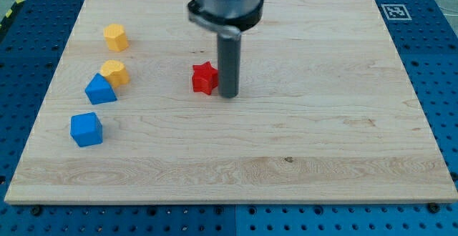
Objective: Push the red star slightly to the top
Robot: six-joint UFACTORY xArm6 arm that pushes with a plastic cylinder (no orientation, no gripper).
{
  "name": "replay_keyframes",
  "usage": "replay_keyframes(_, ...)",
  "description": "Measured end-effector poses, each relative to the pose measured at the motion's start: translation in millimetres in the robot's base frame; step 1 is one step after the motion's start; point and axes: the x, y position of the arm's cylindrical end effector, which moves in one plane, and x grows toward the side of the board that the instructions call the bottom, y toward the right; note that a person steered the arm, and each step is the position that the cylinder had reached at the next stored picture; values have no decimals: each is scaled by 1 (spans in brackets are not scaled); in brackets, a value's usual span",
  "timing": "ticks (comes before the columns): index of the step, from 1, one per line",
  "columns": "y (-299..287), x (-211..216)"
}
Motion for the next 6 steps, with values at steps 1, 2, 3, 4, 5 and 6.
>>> replay_keyframes(1,-40,29)
replay_keyframes(2,-69,18)
replay_keyframes(3,-63,-22)
replay_keyframes(4,-4,-58)
replay_keyframes(5,59,-85)
replay_keyframes(6,61,-65)
